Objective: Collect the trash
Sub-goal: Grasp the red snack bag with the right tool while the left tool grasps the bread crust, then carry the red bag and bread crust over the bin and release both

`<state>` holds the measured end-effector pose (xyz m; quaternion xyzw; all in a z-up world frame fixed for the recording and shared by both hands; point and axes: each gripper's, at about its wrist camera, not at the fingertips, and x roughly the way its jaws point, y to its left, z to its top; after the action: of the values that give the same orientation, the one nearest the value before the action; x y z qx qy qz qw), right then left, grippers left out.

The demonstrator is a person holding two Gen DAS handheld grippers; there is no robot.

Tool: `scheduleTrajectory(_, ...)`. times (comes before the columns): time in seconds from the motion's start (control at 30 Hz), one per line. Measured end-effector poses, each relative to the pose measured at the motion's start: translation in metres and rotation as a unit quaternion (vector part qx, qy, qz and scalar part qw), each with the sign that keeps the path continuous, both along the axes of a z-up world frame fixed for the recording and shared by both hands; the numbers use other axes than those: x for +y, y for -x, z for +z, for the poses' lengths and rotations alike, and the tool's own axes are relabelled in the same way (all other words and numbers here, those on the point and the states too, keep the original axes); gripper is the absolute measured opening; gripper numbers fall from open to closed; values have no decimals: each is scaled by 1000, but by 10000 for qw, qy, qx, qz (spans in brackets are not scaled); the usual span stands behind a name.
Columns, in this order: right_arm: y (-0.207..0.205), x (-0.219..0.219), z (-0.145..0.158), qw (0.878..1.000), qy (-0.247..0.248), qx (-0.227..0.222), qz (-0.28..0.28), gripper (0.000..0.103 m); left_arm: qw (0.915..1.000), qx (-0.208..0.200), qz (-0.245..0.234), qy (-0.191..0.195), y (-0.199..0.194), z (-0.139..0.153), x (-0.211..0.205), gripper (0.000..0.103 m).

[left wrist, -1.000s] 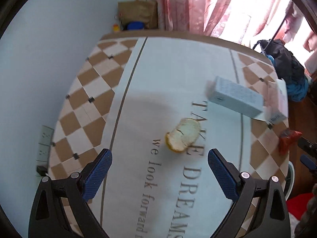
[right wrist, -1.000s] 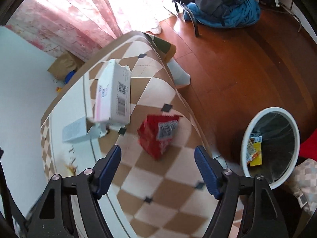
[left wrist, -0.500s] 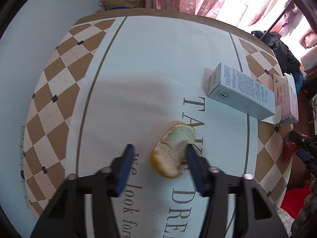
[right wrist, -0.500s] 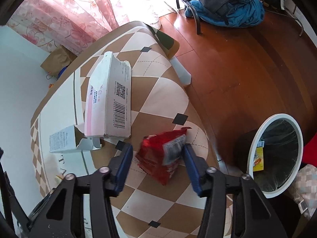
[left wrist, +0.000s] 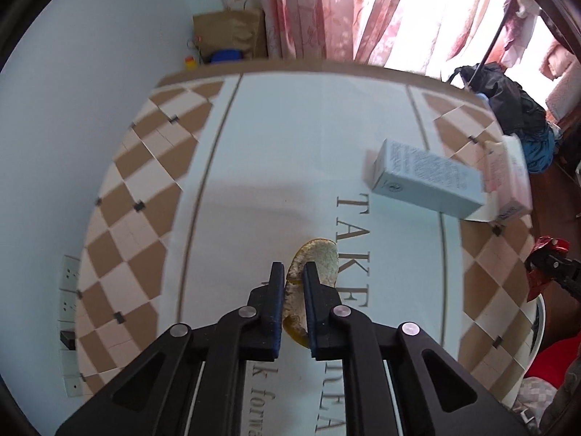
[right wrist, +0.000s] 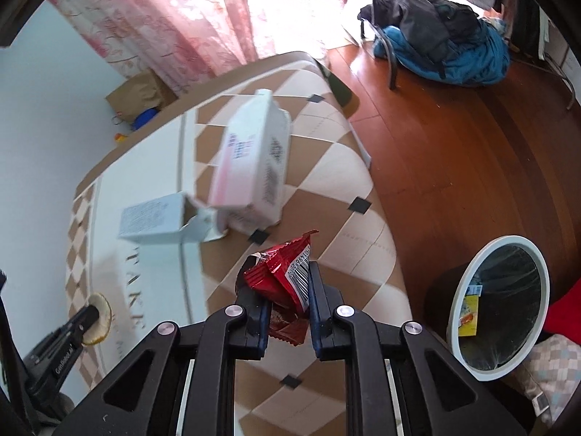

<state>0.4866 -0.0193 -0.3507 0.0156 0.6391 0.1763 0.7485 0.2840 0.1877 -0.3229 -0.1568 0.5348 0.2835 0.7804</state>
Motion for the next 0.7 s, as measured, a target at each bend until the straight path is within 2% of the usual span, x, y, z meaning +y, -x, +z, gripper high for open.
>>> scheduleTrajectory(0.2,25,-7,36,9989,-436,-73,122,18,9988,-367,-205,-241,11,46,-20,8)
scheduleTrajectory(0.4,49,-27,84,9961,-812,-280,183,18,9949,-716,-567,-438,20,93,-57,8)
scheduleTrajectory(0.57,60,-65,124,9933,-1055,-467,107,18,9889,-1034,-934,-516,18,130,-103,7)
scheduleTrajectory(0.7,66,-117,159,9908,-1149,-719,-59,18,9820,-1292,-1276,-513,7,154,-145,7)
